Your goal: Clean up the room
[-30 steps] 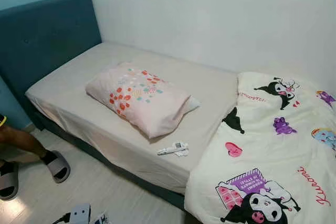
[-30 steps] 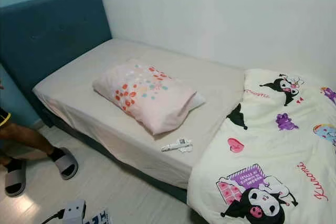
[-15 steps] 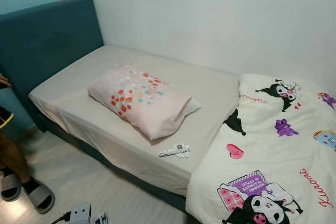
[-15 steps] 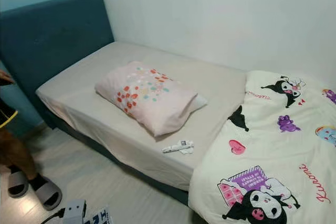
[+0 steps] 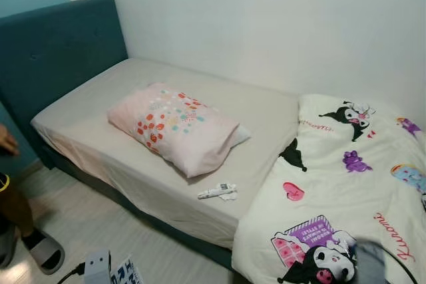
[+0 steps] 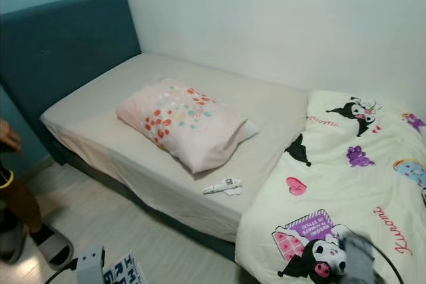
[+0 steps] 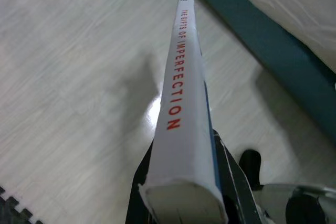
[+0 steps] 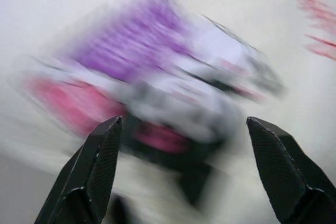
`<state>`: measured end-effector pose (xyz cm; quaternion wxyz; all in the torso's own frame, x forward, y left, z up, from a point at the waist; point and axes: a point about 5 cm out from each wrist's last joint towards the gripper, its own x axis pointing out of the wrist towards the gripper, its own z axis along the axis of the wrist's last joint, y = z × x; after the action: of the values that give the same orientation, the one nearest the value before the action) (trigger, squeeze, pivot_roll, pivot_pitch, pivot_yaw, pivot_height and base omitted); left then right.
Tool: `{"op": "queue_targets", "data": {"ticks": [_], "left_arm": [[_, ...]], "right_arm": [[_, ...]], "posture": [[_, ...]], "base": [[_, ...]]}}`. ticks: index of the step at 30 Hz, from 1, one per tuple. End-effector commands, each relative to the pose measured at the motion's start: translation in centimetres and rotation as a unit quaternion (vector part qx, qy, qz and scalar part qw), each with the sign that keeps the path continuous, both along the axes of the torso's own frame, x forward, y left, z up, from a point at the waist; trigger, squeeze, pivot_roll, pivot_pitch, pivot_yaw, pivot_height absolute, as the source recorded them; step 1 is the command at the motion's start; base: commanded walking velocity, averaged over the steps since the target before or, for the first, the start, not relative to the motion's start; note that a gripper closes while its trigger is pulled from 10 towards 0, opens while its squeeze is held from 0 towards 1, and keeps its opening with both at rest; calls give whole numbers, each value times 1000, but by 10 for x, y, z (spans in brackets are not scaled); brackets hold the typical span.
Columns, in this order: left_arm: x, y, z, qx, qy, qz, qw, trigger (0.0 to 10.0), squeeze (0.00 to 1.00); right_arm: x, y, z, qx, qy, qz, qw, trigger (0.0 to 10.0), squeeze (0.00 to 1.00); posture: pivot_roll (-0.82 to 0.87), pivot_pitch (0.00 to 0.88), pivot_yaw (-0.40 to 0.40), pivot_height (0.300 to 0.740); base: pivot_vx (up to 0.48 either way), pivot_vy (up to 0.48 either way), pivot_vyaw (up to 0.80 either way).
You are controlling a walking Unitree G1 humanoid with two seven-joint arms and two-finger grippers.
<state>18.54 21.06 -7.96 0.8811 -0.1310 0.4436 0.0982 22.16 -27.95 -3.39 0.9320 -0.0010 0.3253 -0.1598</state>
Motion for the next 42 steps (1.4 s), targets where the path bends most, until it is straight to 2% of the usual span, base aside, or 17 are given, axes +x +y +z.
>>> {"op": "queue_targets", "data": {"ticks": [1,2,3,5,9,14,15,17,18,20,21,23,25,26,35,38,42], "left_arm": [[2,6,2,6,-10,11,1000,10000,0],[3,4,2,6,-11,7,1000,10000,0],[3,4,2,6,-11,7,1000,10000,0],[3,1,2,6,-9,-4,1000,10000,0],[2,0,1,8,-6,-15,1000,10000,0],[-3,-3,-2,14,5,-31,999,10000,0],[-3,-3,-2,14,5,-31,999,10000,0],[-5,-3,-3,13,7,-33,999,10000,0],[-5,-3,-3,13,7,-33,999,10000,0],[-6,-4,-3,13,9,-33,999,10000,0],[-6,-4,-3,13,9,-33,999,10000,0],[-7,-4,-4,13,10,-33,999,10000,0],[-7,-4,-4,13,10,-33,999,10000,0],[-7,-4,-4,12,9,-33,999,10000,0],[-5,-5,-3,13,8,-38,999,10000,0],[-4,-5,-2,14,7,-41,999,10000,0],[-3,-5,-2,13,5,-43,999,10000,0]], "right_arm": [[0,9,-3,34,-8,10,999,10000,0],[8,24,-3,54,-16,40,998,10000,0],[8,24,-3,54,-16,40,998,10000,0],[11,39,-6,77,-16,63,995,10000,0],[9,41,-8,77,-7,64,995,10000,0],[-18,28,-23,85,37,21,995,10000,0],[-18,28,-23,85,37,21,995,10000,0],[-45,23,-36,91,81,-2,993,10000,0],[-45,23,-36,91,81,-2,993,10000,0],[-67,23,-47,92,119,-5,989,10000,0],[-67,23,-47,92,119,-5,989,10000,0],[-93,27,-57,94,160,0,983,10000,0],[-93,27,-57,94,160,0,983,10000,0],[-106,28,-62,95,181,3,979,10000,0],[-126,18,-64,94,197,-5,976,10000,0],[-139,3,-61,87,202,-11,975,10000,0],[-138,-3,-59,83,204,-13,975,10000,0]], "posture": [[-3,0,-10,740],[-2,0,-10,740],[-2,0,-10,740],[4,0,-14,740],[4,0,-14,740],[-5,0,-13,740],[-5,0,-13,740],[-5,0,-13,740],[-5,0,-13,740],[-5,0,-15,740],[-5,0,-15,740],[-3,0,-18,740],[-3,0,-18,740],[-4,0,-16,740],[-14,0,-1,740],[-12,0,2,740],[-11,0,1,740]], "base": [[0,0,0],[0,0,0],[0,0,0],[0,0,641],[0,0,775],[0,0,780],[0,0,781],[0,0,781],[0,0,781],[0,0,781],[0,0,781],[0,0,781],[0,0,781],[0,0,781],[0,0,780],[0,0,781],[0,0,780]]}}
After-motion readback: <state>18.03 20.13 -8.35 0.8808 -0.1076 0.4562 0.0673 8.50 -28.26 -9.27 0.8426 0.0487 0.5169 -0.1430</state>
